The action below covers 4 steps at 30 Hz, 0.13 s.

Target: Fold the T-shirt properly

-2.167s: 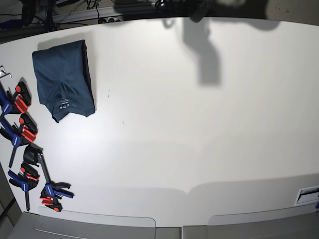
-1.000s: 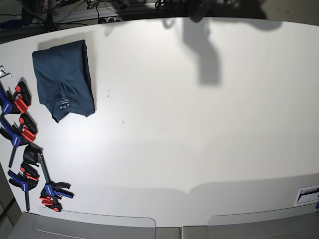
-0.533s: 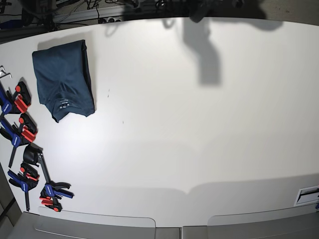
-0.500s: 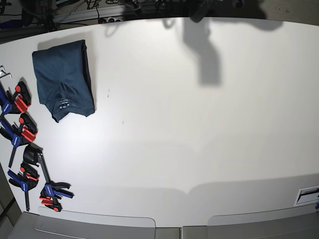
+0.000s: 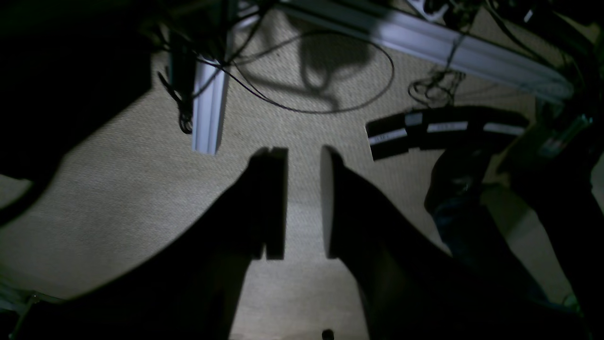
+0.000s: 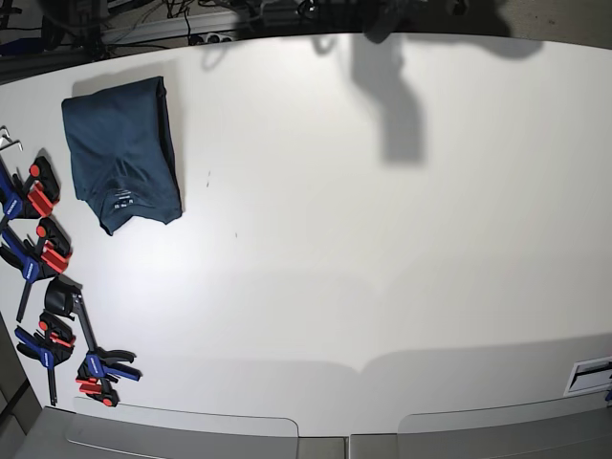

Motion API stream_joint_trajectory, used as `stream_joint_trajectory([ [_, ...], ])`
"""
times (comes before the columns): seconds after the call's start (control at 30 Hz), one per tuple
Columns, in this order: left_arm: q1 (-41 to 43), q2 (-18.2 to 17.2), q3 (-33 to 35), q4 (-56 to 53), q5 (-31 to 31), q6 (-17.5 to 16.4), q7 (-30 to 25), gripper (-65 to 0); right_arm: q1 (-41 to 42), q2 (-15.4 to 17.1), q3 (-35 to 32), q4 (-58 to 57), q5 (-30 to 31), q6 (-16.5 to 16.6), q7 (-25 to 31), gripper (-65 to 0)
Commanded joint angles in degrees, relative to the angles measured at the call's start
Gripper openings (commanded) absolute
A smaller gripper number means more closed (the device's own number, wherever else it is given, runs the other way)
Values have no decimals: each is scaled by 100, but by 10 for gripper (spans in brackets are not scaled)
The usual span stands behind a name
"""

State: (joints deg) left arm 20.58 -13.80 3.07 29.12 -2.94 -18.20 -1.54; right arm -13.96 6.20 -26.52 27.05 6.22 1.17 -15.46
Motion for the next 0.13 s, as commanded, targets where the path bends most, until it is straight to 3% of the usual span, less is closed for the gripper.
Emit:
stream_joint_trajectory([
  [0.0,50,-33,7,15,-13,-37,-50,-650,-7,-4,-2,20,39,-26,9,-538],
  [0.1,46,-33,7,15,-15,-39,-146,-650,35,-2,-2,20,240,-24,70,-538],
])
